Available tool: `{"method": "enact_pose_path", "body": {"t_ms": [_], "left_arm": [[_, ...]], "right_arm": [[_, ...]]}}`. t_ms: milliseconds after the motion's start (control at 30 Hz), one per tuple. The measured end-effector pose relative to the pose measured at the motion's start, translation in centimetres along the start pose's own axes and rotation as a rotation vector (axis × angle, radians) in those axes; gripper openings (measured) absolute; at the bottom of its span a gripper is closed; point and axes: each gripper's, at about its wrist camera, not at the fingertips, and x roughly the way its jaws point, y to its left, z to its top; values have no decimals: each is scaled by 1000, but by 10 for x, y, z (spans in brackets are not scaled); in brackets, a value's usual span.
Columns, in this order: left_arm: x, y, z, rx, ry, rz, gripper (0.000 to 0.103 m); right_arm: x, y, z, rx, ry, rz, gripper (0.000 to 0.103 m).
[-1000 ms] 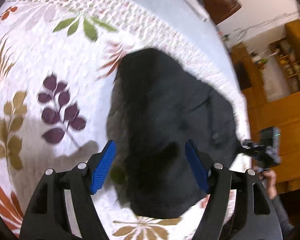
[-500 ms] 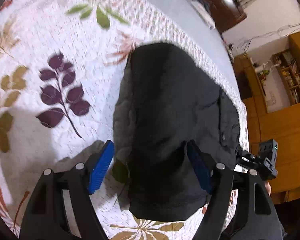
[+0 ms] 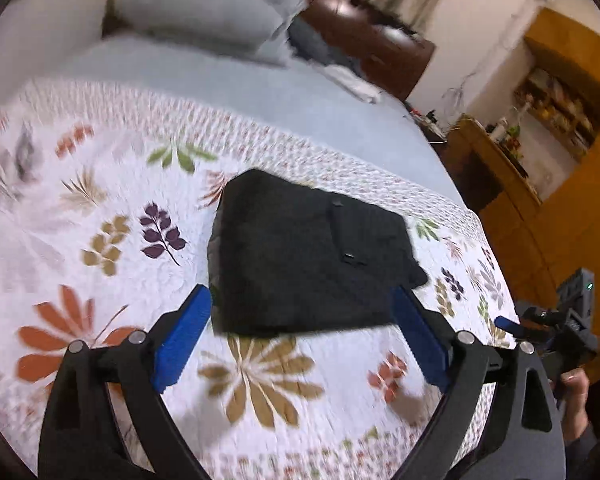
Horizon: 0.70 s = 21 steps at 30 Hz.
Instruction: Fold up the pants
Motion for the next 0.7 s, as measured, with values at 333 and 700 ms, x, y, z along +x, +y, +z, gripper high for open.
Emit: {"method": "enact_pose_path", "body": {"t_ms": [333,700], "left_arm": [[-168,-98,-66,49,-130,126,100],[-288,-164,-121,68,-158,280,100]], "right_arm": [[-153,121,-98,-257,-156,-100,99],[-246,204,-184,-409,-267,-277,99]]}}
